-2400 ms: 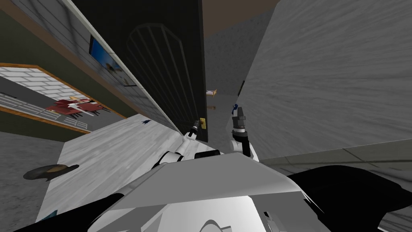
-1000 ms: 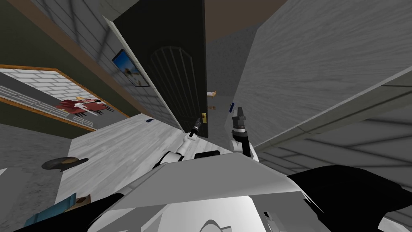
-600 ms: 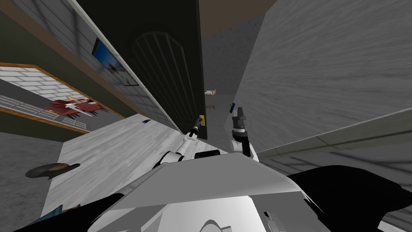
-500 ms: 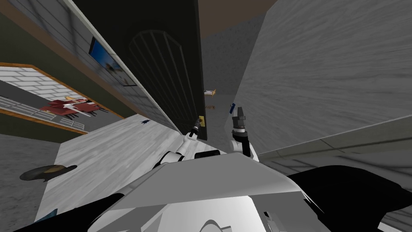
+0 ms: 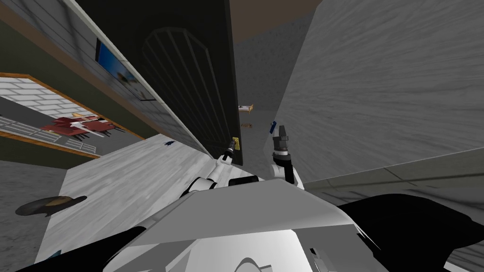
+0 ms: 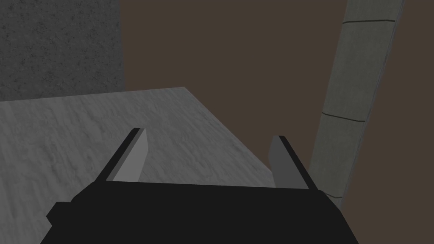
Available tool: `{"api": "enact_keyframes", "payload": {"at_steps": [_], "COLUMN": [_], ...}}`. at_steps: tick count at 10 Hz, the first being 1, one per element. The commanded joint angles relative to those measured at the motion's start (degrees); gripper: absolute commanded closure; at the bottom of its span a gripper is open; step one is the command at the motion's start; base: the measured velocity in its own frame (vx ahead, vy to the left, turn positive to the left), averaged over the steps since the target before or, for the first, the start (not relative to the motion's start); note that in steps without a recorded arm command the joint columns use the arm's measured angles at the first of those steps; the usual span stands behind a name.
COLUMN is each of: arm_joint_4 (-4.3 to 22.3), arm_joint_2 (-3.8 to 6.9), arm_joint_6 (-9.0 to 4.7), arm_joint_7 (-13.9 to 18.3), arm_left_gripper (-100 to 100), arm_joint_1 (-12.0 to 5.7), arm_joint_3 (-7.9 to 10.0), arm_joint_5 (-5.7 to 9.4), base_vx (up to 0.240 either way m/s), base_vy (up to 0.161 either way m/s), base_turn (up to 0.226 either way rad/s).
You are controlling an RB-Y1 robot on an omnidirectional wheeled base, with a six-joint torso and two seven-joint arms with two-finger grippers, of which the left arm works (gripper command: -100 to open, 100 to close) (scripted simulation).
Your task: Push the door open
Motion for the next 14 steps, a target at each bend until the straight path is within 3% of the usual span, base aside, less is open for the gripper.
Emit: {"api": "enact_keyframes", "payload": {"at_steps": [1, 3, 9, 10, 11, 14], "arm_joint_4": [0.0, 0.0, 0.4, 2.1, 3.2, 3.0], "arm_joint_2": [-0.02, -0.02, 0.93, 0.93, 1.1, 1.14], "arm_joint_6": [0.02, 0.02, 0.21, 0.21, -1.0, -0.71], "arm_joint_7": [0.0, 0.0, -3.3, -3.3, -3.3, -3.2], "arm_left_gripper": [100, 100, 100, 100, -100, -100], "arm_joint_1": [0.1, 0.1, 0.07, 0.07, -1.08, -1.19], "arm_joint_3": [-0.01, -0.01, 3.42, 3.42, 3.52, 3.64], "arm_joint_5": [0.01, 0.01, 1.33, 1.33, 1.5, 1.69], "base_vx": [-0.017, -0.005, 0.176, 0.095, -0.096, -0.203], "base_vy": [0.008, 0.001, -0.068, -0.039, -0.031, -0.026], "base_turn": [0.002, 0.002, 0.051, 0.085, 0.067, 0.035]}}
